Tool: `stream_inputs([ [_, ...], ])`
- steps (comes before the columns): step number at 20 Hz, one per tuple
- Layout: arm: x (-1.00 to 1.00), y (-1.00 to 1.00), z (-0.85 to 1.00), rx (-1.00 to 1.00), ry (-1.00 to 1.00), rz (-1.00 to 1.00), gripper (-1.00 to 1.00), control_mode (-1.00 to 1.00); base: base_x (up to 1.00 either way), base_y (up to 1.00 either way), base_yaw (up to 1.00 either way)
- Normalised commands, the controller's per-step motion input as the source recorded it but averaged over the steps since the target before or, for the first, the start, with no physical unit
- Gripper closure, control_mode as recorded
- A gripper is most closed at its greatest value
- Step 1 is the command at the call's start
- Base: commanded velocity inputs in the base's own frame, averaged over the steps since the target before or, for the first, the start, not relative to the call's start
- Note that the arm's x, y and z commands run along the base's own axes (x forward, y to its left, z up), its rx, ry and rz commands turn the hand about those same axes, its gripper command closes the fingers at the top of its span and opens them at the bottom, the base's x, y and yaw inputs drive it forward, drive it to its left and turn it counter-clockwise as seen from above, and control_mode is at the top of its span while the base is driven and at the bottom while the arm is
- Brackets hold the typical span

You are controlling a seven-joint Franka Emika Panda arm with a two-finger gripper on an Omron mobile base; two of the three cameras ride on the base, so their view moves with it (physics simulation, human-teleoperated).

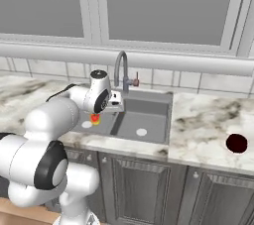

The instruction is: Place the cup in the left basin and the mug in the right basin of the sink.

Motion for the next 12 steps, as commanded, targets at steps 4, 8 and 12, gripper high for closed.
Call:
stream_inputs([
  [4,0.00,0.00,0.00,0.00,0.00,0.00,-1.00,1.00,0.00,-0.51,0.00],
  [8,0.00,0.00,0.00,0.00,0.00,0.00,-1.00,1.00,0.00,-0.51,0.00],
  [12,0.00,0.00,0.00,0.00,0.00,0.00,-1.00,1.00,0.00,-0.54,0.00],
])
